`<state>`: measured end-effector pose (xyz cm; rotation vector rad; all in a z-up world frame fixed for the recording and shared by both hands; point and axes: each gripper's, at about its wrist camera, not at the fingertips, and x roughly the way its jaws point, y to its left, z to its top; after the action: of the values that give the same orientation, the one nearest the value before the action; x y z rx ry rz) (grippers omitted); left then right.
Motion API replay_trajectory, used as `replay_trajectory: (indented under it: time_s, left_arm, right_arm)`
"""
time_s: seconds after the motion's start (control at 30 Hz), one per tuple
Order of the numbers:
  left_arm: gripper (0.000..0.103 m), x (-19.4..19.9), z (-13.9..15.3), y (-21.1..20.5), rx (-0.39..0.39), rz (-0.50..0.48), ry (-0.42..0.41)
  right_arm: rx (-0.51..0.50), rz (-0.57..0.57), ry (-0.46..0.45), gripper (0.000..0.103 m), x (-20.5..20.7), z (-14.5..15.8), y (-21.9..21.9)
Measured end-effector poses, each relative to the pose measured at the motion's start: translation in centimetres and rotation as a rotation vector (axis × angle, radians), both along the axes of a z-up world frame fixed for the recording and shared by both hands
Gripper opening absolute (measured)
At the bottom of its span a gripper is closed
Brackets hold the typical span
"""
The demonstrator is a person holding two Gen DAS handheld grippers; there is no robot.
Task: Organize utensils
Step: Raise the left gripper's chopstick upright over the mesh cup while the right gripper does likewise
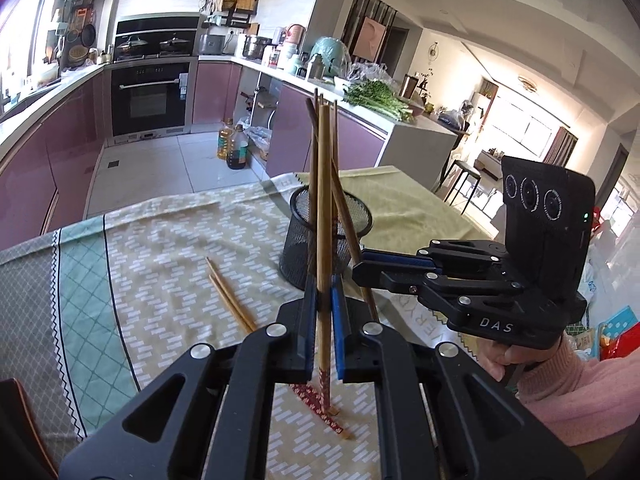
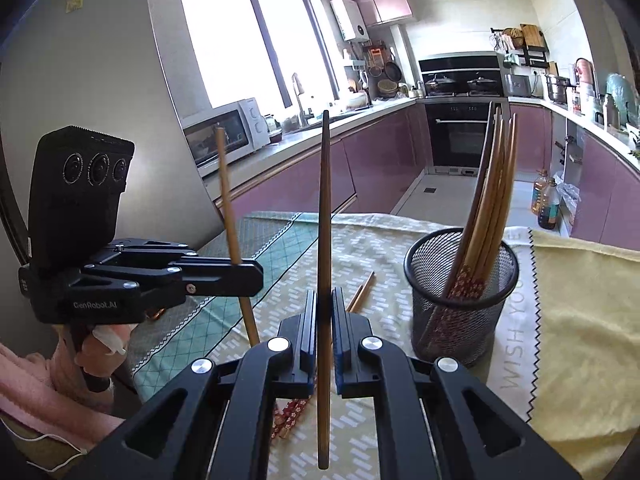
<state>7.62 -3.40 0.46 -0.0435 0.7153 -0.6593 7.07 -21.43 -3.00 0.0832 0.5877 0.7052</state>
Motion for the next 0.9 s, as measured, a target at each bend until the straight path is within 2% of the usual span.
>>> replay_trajectory:
  time_s: [0.5, 0.9]
  left_arm:
    - [0.008, 2.7, 4.9, -0.8, -0.068, 0.008, -0.092]
    - [0.008, 4.7, 8.7, -3.2, -0.083, 0.007, -0.181]
  right_arm:
    - [0.039, -0.109, -0.098, 0.006, 1.8, 3.0, -3.0]
    - [0.064, -0.185, -0.187, 0.006, 4.0, 5.6, -4.4]
